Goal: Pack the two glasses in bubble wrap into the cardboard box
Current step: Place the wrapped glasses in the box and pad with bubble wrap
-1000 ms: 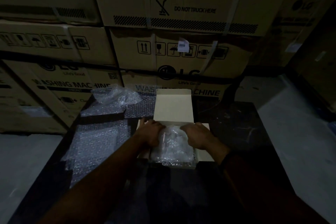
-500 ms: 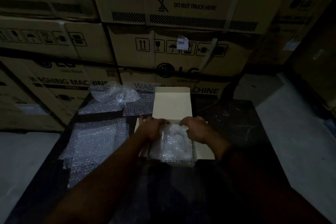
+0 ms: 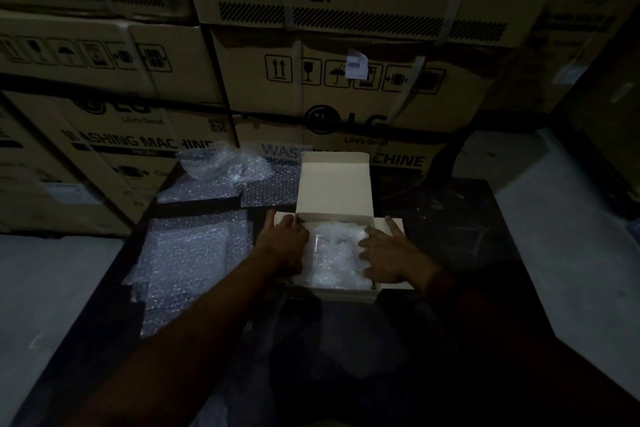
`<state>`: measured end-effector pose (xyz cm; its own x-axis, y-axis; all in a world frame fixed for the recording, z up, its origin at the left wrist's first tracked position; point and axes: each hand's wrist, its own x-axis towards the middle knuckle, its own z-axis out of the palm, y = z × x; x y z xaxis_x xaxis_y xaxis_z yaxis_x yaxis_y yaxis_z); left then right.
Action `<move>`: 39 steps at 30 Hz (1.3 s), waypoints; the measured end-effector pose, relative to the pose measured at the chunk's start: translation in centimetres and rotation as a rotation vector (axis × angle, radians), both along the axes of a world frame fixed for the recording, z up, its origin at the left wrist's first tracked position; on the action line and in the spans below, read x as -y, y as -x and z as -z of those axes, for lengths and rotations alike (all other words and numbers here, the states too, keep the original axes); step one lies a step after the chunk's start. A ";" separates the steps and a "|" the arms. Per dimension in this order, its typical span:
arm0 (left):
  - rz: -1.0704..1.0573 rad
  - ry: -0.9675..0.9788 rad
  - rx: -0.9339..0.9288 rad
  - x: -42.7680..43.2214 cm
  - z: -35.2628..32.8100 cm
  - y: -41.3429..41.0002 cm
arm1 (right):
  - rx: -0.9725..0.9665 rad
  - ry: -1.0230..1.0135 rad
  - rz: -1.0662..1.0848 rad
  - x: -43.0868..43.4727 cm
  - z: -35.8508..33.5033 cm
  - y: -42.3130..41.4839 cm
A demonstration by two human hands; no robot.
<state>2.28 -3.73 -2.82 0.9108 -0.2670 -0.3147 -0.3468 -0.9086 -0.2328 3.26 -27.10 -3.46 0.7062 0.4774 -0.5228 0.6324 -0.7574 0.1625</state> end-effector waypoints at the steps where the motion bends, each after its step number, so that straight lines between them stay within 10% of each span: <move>1: -0.015 0.008 0.022 0.1 0.1 0.3 | 0.000 -0.001 0.006 0.0 -0.1 0.0; 8: -0.014 0.119 0.106 -0.2 0.9 1.6 | 0.124 -0.491 0.102 0.9 -0.2 0.8; 30: 0.208 0.152 0.126 0.6 0.3 3.2 | 0.288 -0.254 0.030 -0.8 0.5 2.3; 35: 0.180 0.462 -0.110 0.2 0.5 3.1 | 0.149 -0.509 0.017 0.6 -0.2 2.9; 39: 0.171 0.408 -0.263 0.7 0.4 3.1 | -0.053 -0.337 -0.030 0.4 -0.1 3.7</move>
